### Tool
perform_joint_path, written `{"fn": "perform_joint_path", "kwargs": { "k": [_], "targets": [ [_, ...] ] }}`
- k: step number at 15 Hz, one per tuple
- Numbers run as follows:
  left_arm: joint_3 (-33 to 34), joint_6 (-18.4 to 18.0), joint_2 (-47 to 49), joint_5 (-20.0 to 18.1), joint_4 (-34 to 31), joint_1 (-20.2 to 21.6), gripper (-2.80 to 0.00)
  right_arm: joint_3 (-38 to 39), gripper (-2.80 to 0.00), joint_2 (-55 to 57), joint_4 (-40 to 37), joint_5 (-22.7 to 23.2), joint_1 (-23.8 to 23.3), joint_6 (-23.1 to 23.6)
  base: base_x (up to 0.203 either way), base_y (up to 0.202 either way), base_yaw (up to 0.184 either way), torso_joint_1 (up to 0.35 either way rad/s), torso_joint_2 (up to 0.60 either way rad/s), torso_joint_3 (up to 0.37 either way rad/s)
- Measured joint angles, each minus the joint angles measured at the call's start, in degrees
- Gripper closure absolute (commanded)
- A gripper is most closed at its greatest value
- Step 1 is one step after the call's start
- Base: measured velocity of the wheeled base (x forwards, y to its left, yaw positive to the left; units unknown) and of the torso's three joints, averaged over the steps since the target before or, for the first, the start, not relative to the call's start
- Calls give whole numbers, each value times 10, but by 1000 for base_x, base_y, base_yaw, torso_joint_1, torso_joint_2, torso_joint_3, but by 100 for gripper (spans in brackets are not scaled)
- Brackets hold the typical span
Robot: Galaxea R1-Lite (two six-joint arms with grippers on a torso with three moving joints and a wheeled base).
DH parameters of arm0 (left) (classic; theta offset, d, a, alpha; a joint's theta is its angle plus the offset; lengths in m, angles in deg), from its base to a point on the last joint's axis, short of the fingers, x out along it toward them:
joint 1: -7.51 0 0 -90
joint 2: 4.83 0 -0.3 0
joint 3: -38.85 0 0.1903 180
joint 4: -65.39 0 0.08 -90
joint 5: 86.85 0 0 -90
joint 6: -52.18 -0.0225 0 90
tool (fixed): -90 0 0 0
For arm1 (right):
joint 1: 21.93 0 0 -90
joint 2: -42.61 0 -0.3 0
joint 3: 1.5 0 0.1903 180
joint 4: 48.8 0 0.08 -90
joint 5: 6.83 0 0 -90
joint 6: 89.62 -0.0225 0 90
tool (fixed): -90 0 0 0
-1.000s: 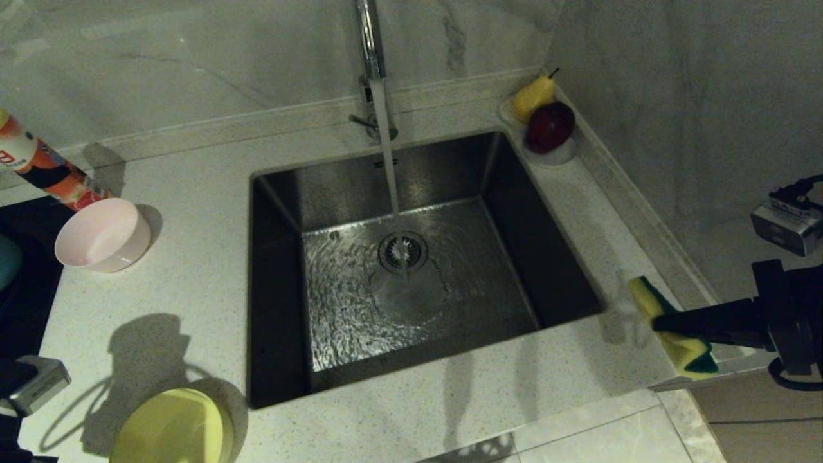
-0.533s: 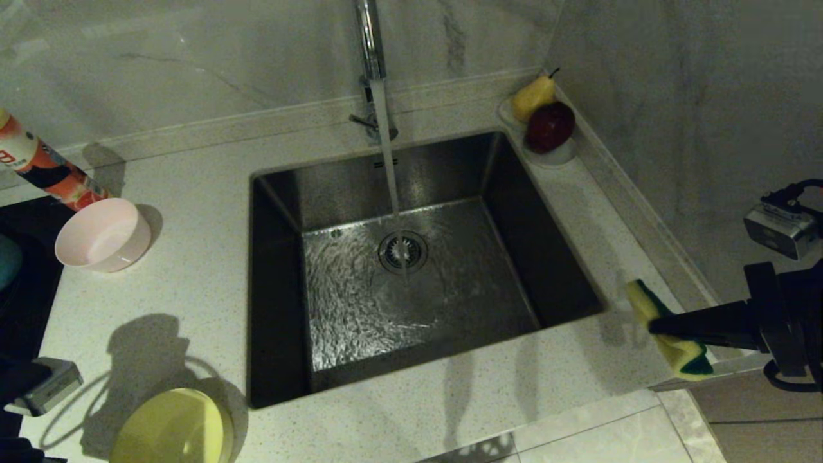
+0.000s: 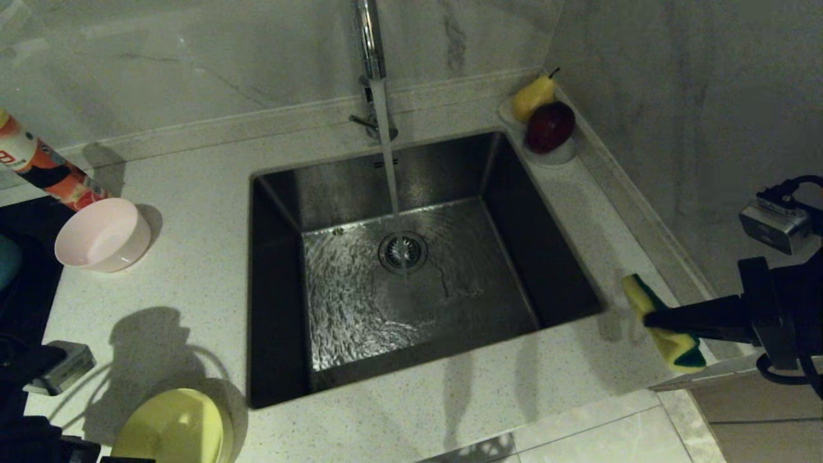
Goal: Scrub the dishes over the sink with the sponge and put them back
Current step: Wash the bowl
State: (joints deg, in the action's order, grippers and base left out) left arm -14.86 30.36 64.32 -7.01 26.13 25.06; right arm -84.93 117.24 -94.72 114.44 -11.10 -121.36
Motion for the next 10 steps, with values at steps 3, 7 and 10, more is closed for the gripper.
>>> {"fn": "perform_joint_path", "kwargs": {
  "k": [3, 7, 10],
  "targets": [
    [-1, 0, 17, 0, 4, 0, -280, 1, 0, 3, 0, -1, -2, 0, 0, 0, 0, 0, 0, 0],
    [4, 7, 31, 7, 44, 1, -280, 4, 0, 8, 2, 0, -5, 1, 0, 0, 0, 0, 0, 0],
    [-3, 7, 37, 38, 48, 2, -280, 5, 0, 10, 2, 0, -5, 0, 0, 0, 0, 0, 0, 0]
  ]
}}
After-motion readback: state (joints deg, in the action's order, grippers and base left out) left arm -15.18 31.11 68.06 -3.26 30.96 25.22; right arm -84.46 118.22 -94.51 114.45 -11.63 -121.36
